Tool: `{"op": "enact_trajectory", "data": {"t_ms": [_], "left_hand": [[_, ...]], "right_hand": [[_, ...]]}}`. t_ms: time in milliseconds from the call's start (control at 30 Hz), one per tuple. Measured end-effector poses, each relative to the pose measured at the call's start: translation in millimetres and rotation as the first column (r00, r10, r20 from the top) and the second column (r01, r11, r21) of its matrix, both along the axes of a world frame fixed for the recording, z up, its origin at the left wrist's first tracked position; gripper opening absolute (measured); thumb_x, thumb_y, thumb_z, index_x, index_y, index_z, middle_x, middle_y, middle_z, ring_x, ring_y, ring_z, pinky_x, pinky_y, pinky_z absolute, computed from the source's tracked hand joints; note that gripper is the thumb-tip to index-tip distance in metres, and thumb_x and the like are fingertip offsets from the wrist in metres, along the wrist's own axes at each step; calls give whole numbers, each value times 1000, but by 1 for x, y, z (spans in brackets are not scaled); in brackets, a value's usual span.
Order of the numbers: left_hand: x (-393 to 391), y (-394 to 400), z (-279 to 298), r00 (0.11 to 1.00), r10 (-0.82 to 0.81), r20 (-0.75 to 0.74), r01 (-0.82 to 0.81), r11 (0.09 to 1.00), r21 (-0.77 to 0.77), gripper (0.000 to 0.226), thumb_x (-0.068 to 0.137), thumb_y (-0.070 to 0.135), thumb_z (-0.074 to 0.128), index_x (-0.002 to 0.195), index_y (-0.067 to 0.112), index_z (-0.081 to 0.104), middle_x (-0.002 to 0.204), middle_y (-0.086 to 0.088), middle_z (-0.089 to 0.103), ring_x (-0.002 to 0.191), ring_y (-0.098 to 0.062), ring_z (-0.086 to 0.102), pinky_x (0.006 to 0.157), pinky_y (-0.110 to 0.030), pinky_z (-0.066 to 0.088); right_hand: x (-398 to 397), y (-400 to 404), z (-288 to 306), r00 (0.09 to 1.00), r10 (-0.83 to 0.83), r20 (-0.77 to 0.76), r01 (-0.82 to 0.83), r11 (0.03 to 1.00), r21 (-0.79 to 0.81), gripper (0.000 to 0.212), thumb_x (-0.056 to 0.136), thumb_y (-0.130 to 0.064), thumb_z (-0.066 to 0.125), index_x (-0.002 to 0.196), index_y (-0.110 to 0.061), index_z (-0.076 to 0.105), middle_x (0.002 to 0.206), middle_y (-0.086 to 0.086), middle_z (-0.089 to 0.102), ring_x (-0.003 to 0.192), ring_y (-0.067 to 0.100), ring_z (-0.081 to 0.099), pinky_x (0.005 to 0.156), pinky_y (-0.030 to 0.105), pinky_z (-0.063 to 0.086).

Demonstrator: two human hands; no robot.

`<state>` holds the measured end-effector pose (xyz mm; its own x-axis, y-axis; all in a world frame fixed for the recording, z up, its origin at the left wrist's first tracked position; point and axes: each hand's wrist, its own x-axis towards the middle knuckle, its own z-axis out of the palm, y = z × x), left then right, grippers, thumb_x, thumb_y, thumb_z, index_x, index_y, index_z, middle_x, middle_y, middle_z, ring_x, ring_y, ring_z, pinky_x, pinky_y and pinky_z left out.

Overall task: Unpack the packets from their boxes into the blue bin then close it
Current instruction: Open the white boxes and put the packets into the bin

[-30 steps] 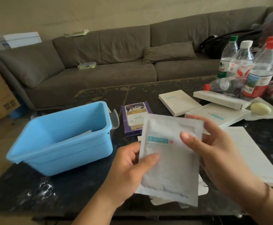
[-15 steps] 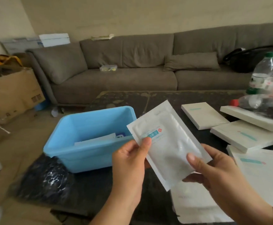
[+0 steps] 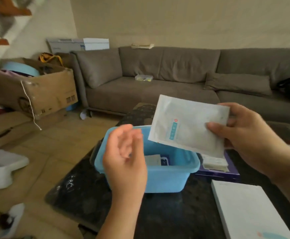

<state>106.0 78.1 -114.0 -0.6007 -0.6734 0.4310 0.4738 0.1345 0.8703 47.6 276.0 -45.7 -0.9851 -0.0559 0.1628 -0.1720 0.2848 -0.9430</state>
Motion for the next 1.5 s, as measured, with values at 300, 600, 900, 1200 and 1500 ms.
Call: {"op": "enact_trajectory", "data": {"t_ms": [300,600,900,1200,1500], "left_hand": [[-16,-56,-9,971,193,138,-206,975,83,20,92,11,63,92,30,66,96,11,71,92,-2,67,81,-21,51],[-17,-57,-8,974,180,135,-184,983,20,14,92,11,62,92,24,68,94,7,72,94,-10,68,79,-23,53],[-13,-56,-6,967,193,166,-192,981,-27,11,93,14,61,96,22,68,95,8,71,94,-10,68,80,-25,56],[-15,-52,-9,967,225,120,-212,971,-106,10,93,14,61,98,19,69,96,7,70,95,-11,66,79,-25,56],[17,13,-18,947,-200,-250,-69,636,-769,17,88,23,64,93,9,71,96,-1,67,89,-15,59,79,-29,48]], "right_hand": [[-57,-100,-34,915,135,380,-270,905,328,34,88,-6,69,119,-14,59,113,15,65,97,31,67,61,41,62],[-64,-132,-68,868,145,474,-404,763,506,40,81,-11,78,116,-11,57,96,10,65,71,23,66,51,28,57],[-58,-122,-61,903,187,387,-429,428,796,59,83,-40,74,130,-19,44,115,5,61,91,20,67,78,32,60],[-63,-128,-73,878,284,385,-455,243,857,73,89,-52,62,144,-16,29,137,6,54,118,23,56,103,37,46],[-8,-36,-26,848,494,-190,-283,727,625,32,89,-28,68,119,-25,62,84,-16,72,78,-1,69,74,12,51]]}}
